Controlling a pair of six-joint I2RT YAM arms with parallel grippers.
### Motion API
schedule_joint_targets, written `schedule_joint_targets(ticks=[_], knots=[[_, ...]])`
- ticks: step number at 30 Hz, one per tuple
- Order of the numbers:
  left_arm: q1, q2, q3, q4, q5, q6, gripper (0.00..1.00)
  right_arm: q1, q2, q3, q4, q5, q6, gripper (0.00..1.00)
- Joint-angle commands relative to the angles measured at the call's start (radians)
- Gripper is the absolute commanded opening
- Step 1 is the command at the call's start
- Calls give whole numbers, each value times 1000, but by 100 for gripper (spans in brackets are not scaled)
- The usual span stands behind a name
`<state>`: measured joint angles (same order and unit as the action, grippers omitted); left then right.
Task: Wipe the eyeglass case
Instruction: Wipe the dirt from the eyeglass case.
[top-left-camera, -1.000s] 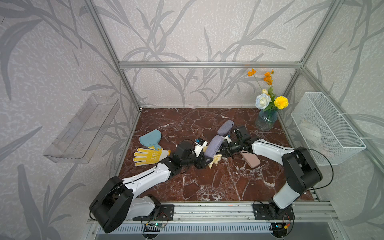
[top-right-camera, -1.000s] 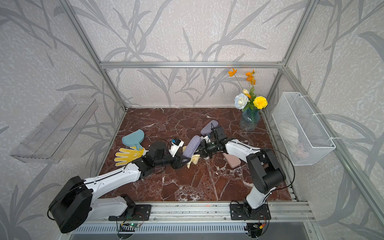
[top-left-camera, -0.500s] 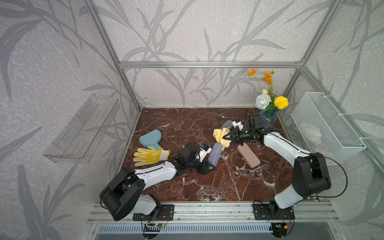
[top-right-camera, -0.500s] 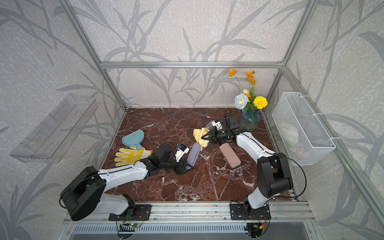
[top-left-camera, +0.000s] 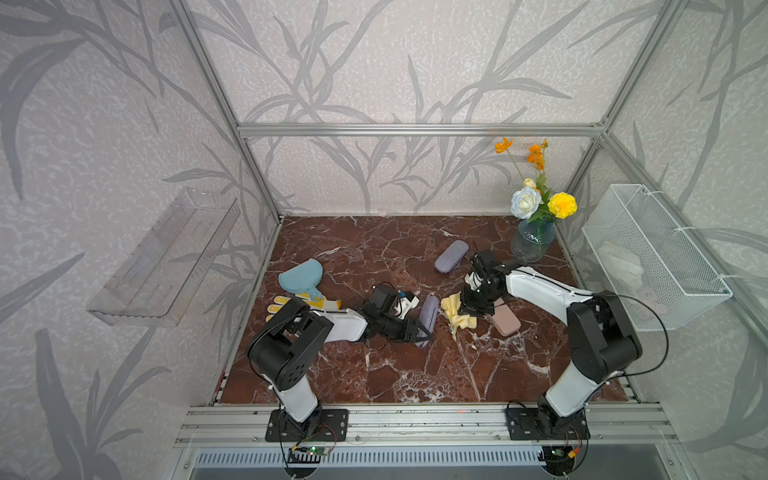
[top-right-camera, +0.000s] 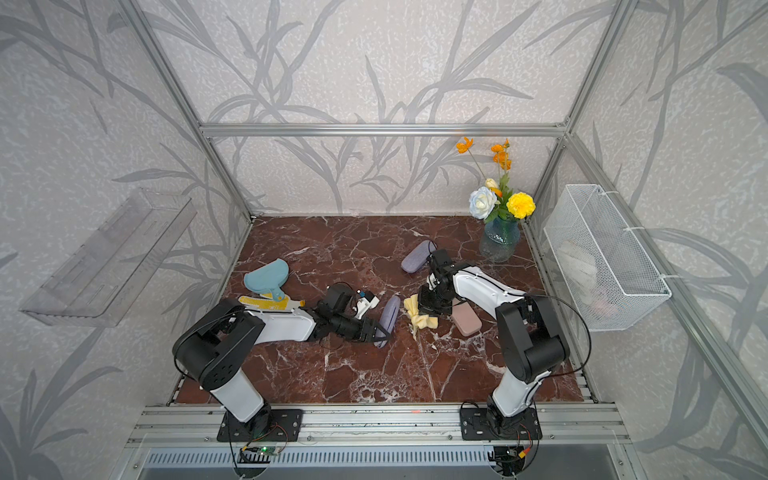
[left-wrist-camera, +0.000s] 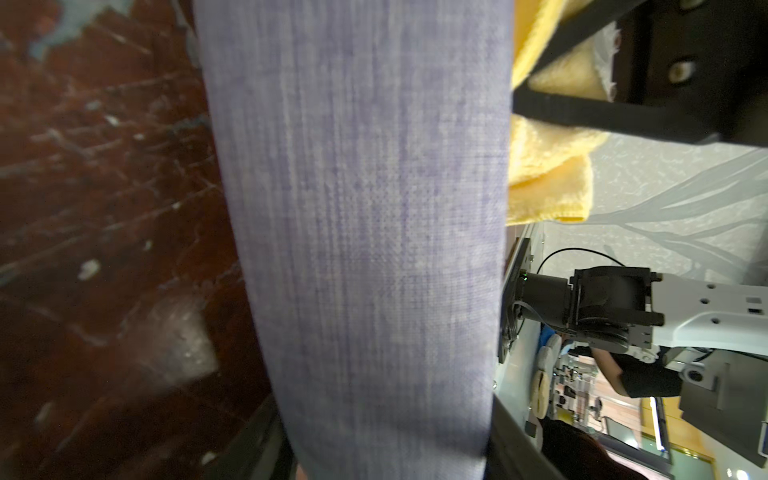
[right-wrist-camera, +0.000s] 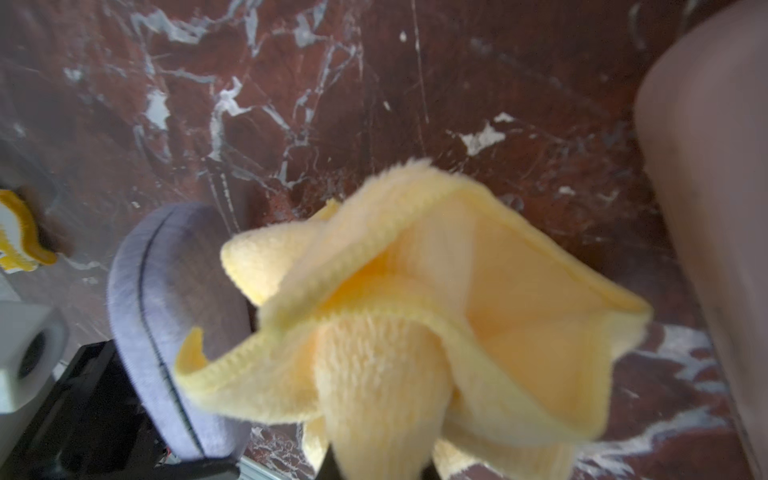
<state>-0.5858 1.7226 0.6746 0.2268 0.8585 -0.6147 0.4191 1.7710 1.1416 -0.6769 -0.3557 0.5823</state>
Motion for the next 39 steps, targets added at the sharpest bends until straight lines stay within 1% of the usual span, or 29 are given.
schedule_joint_targets(ticks=[1, 6, 9, 13, 16, 19, 20, 22, 23, 25, 26, 27, 28, 29, 30, 31, 32, 36, 39], knots=[[26, 54, 0, -50, 23, -18, 0, 38, 55, 72, 30, 37, 13, 0], [40, 65, 4, -51, 66, -7, 0, 81, 162, 162, 73, -46, 49, 0], [53, 69, 12, -49, 92, -13, 0, 120, 185, 154, 109, -160, 49, 0], [72, 72, 15, -57, 99, -10, 0, 203, 69, 16, 163, -295, 48, 0], [83, 70, 19, -49, 105, -10, 0, 274, -22, -105, 232, -399, 124, 0], [83, 63, 26, -67, 103, 6, 0, 326, -58, -156, 290, -484, 179, 0], [83, 63, 29, -79, 101, 15, 0, 325, -58, -159, 300, -495, 189, 0], [83, 60, 25, -91, 92, 24, 0, 277, -58, -153, 307, -498, 193, 0], [82, 59, 22, -95, 87, 26, 0, 241, -58, -151, 320, -515, 200, 0], [82, 52, 15, -100, 81, 27, 0, 136, -92, -140, 338, -540, 206, 0], [81, 50, 14, -103, 79, 27, 0, 90, -94, -123, 317, -531, 189, 0], [80, 45, 13, -104, 79, 28, 0, 43, -86, -84, 258, -496, 137, 0], [77, 42, 13, -104, 79, 30, 0, 4, -71, -30, 175, -428, 71, 0], [76, 39, 15, -102, 79, 32, 0, -16, -29, 37, 86, -335, -5, 0], [74, 40, 17, -102, 80, 33, 0, -20, 3, 91, 24, -259, -54, 0], [73, 39, 19, -100, 82, 33, 0, -22, 45, 145, -20, -166, -83, 0], [72, 39, 22, -104, 85, 33, 0, -20, 83, 179, -29, -115, -90, 0], [72, 26, 21, -109, 86, 41, 0, 7, 202, 260, 9, -49, -50, 0], [72, 25, 21, -109, 89, 40, 0, 79, 259, 321, -13, -32, -49, 0]])
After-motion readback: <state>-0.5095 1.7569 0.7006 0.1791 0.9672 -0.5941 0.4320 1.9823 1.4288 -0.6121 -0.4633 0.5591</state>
